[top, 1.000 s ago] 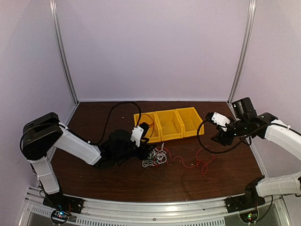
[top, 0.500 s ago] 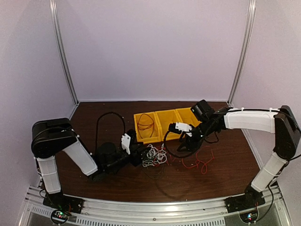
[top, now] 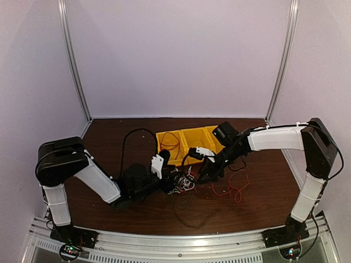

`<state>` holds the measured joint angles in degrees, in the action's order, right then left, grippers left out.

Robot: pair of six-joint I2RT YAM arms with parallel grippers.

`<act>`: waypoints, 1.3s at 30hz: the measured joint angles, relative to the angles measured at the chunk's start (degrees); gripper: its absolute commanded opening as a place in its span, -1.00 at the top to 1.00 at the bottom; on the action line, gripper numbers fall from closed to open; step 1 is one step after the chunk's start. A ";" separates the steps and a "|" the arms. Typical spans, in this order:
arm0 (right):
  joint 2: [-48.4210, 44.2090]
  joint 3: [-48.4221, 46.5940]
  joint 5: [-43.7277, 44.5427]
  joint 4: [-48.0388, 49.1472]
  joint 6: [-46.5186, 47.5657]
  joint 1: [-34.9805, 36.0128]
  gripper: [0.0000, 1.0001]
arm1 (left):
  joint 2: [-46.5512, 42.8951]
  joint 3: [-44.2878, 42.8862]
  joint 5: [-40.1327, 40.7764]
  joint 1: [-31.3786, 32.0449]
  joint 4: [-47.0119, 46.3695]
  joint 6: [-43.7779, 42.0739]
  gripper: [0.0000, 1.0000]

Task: Untangle the cables
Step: Pick up one of the twisted cables from the tangled cable pile, then untie one of the twisted cables from the tangled cable pile.

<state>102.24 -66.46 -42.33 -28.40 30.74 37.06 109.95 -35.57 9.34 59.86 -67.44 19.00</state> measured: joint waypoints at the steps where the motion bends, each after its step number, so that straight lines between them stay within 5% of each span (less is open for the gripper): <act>1: 0.09 -0.11 -0.59 0.15 -0.44 0.00 -0.07 | 0.00 -0.24 0.24 0.02 0.68 -0.02 0.03; 5: 1.60 -1.09 -2.10 0.63 -1.97 0.00 0.10 | 0.00 -0.87 0.92 0.02 2.80 -0.02 0.03; 11: 2.80 -1.31 -2.71 1.20 -4.02 0.00 0.73 | 0.00 -1.36 0.90 0.02 4.39 -0.04 0.03; 15: 2.78 -1.68 -3.10 1.20 -4.50 -0.02 0.95 | 0.39 -1.75 -0.31 0.02 4.46 -0.46 0.03; 39: -14.40 -19.69 -7.80 -15.43 -1.73 -0.02 1.00 | 6.08 -11.08 -5.57 0.63 11.96 -2.99 0.29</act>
<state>87.83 -86.15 -50.13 -43.83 29.02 37.04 116.03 -46.65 3.77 60.49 -55.48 16.01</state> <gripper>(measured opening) 0.006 0.398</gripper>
